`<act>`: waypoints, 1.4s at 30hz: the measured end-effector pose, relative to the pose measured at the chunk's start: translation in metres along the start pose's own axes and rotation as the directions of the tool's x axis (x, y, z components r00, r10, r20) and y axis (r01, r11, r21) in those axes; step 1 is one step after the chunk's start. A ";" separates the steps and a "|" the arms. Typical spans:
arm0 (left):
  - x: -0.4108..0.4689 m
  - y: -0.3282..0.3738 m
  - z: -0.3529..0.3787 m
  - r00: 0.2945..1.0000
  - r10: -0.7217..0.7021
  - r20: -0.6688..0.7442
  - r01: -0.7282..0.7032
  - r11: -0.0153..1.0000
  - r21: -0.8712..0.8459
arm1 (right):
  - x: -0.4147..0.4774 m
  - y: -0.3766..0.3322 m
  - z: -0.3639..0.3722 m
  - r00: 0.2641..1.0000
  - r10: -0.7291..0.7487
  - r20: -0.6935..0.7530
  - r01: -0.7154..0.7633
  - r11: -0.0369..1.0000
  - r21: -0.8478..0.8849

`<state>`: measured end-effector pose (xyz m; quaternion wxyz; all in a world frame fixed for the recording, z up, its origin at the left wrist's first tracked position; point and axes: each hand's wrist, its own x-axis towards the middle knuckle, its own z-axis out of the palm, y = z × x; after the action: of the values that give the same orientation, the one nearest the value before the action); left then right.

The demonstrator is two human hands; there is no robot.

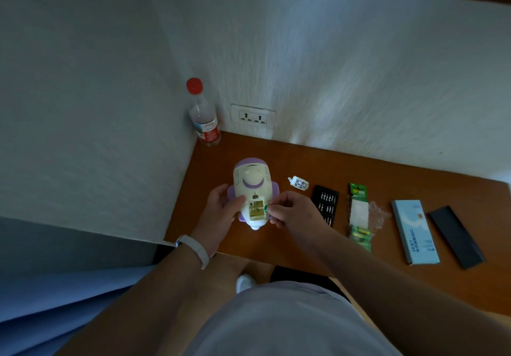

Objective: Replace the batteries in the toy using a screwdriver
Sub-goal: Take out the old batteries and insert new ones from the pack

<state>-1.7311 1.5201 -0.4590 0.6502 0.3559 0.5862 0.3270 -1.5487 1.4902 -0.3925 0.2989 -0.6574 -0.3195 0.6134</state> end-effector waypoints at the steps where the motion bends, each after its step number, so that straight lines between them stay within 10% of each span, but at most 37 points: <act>1: -0.002 0.001 0.000 1.000 0.013 -0.016 -0.013 1.000 0.024 | -0.002 0.000 0.000 1.000 -0.005 0.004 0.005 1.000 -0.003; 9: -0.048 0.017 -0.003 0.882 0.470 0.027 -0.409 0.738 0.537 | -0.013 -0.001 0.009 0.996 0.027 0.086 -0.046 0.974 0.222; 18: -0.072 0.024 0.032 0.785 0.607 0.122 -0.556 0.604 0.571 | -0.020 -0.020 0.026 0.995 -0.019 0.095 -0.031 0.868 0.496; 42: -0.065 0.039 0.062 0.962 0.274 -0.003 -0.266 0.935 0.234 | -0.023 -0.040 0.024 0.998 -0.057 0.024 0.031 0.790 0.612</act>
<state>-1.6758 1.4812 -0.3879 0.5427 0.5004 0.5773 0.3490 -1.5753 1.4966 -0.3490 0.5029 -0.5052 -0.1253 0.6901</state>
